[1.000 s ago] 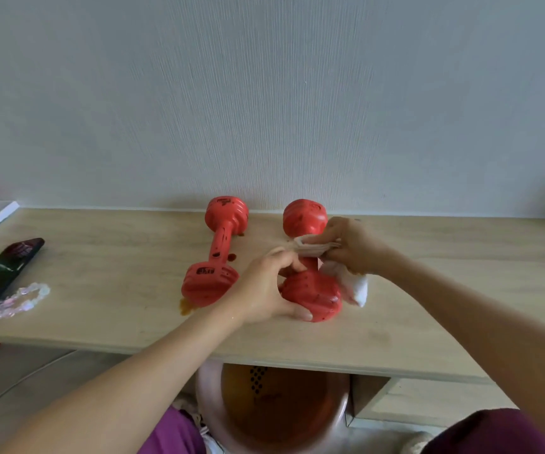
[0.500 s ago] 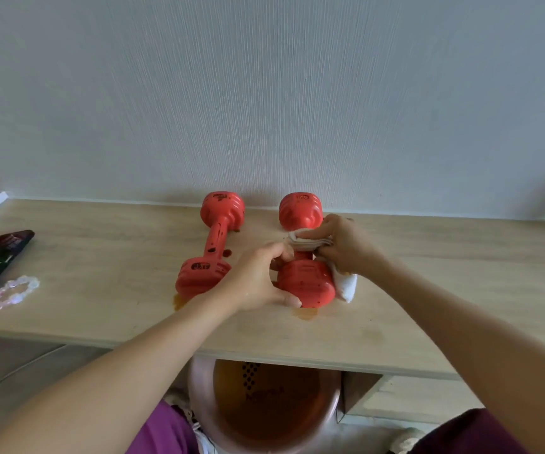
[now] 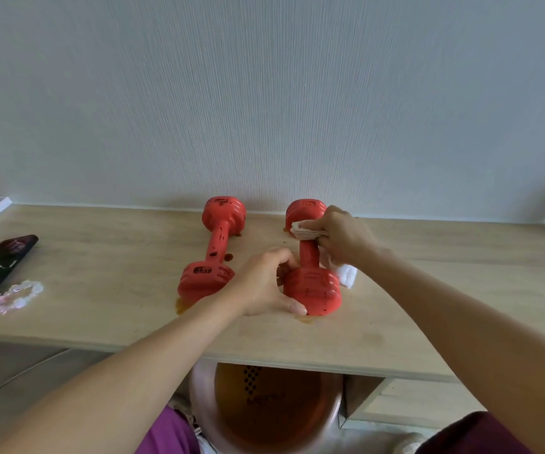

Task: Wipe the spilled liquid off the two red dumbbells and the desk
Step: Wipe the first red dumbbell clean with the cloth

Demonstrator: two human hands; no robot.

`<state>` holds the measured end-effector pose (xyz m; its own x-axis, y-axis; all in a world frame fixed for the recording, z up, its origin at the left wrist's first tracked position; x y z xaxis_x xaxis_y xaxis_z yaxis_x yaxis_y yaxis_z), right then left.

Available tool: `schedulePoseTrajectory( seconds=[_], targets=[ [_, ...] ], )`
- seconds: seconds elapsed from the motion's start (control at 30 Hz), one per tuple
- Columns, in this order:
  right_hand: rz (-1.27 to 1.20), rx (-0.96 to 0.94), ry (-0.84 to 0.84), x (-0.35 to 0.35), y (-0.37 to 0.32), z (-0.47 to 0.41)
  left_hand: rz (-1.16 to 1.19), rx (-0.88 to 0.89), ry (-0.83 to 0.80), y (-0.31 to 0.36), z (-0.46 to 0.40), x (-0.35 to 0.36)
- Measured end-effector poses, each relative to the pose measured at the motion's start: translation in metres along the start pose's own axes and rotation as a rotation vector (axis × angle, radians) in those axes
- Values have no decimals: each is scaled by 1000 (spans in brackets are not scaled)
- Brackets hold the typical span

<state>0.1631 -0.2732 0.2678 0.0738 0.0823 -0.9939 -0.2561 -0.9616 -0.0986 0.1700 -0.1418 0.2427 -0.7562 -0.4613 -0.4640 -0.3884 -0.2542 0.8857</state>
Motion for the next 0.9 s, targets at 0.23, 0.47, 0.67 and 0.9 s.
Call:
schedulePoseTrajectory(
  seconds=[0.23, 0.47, 0.67, 0.9],
  targets=[
    [59, -210, -228, 2, -23, 20, 7, -31, -24, -2, 0, 1],
    [23, -20, -57, 3, -1, 1, 11, -7, -22, 2, -1, -1],
    [-28, -177, -213, -2, -19, 35, -17, -21, -1, 1, 1, 0],
    [70, -192, -257, -10, -19, 39, -162, -94, -44, 10, -2, 7]
  ],
)
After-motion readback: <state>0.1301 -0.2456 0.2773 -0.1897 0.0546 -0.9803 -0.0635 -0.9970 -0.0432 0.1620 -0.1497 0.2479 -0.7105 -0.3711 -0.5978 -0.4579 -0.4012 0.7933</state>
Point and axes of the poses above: each hand's wrist, its own z-axis away from the middle knuckle, its own x-axis out of the palm, y = z × x, the point moved 9 cm from there along -z, towards the middle knuckle, and after that the axes turned 15 degrees about z, right-handed, at the moved point
